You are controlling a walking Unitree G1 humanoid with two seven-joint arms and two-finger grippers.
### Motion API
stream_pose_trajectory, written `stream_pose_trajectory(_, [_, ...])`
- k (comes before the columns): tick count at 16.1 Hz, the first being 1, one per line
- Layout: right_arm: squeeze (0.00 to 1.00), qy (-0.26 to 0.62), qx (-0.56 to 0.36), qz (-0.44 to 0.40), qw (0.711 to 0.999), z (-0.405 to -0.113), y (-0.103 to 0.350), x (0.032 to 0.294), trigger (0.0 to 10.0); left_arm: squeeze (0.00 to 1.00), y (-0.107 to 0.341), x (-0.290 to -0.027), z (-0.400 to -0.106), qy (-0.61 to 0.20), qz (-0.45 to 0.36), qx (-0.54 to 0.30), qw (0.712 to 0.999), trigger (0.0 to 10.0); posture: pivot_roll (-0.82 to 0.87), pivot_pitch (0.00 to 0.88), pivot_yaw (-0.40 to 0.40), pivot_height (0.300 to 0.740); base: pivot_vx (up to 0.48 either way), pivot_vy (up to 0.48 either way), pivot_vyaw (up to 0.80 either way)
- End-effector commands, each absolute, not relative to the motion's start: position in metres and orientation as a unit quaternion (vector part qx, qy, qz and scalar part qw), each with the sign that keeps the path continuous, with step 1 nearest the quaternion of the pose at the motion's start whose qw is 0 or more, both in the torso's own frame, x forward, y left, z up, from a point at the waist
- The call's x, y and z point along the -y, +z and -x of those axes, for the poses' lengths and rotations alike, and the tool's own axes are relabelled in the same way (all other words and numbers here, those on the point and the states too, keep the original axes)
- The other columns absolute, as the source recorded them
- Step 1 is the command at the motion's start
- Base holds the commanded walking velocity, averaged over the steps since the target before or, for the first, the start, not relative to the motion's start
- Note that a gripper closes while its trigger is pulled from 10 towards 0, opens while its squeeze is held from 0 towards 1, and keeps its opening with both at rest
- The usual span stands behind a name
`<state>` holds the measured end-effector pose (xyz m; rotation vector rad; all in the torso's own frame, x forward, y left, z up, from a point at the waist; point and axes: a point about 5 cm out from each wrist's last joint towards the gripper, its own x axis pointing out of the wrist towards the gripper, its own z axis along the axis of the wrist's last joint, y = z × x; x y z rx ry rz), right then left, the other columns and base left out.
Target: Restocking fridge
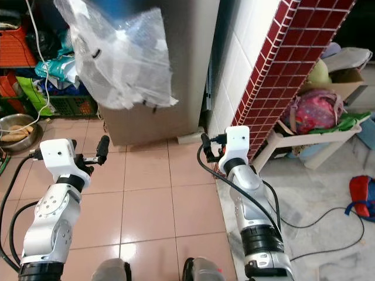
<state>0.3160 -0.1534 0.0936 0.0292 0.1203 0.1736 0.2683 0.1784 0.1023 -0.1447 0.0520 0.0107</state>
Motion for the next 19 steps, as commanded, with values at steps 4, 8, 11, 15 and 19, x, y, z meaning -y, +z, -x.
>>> stream_pose_trajectory(4, [0.0,0.079,-0.058,-0.016,0.995,-0.317,0.095,0.158,10.0,0.0,0.101,-0.18,-0.27,0.009,0.074,-0.031,0.997,10.0,0.08,0.021,-0.044,0.74,0.0,0.48,-0.8])
stream_pose_trajectory(8, [0.0,0.081,-0.058,-0.014,0.995,-0.318,0.095,0.158,10.0,0.0,0.102,-0.18,-0.272,0.008,0.078,-0.03,0.997,10.0,0.08,0.015,-0.046,0.74,0.0,0.48,-0.69])
stream_pose_trajectory(11, [0.0,0.082,-0.055,-0.011,0.995,-0.319,0.096,0.158,10.0,0.0,0.109,-0.179,-0.272,-0.007,0.078,0.001,0.997,10.0,0.08,0.007,-0.047,0.74,0.0,0.32,0.0])
stream_pose_trajectory(15, [0.0,0.085,-0.051,-0.009,0.995,-0.32,0.098,0.156,10.0,0.0,0.114,-0.18,-0.272,-0.017,0.091,0.016,0.996,10.0,0.08,0.008,-0.05,0.74,0.0,0.0,0.0])
stream_pose_trajectory(19, [0.0,0.087,-0.048,-0.008,0.995,-0.322,0.099,0.155,10.0,0.0,0.114,-0.181,-0.273,-0.019,0.098,0.021,0.995,10.0,0.08,0.011,-0.05,0.74,0.06,0.0,0.0])
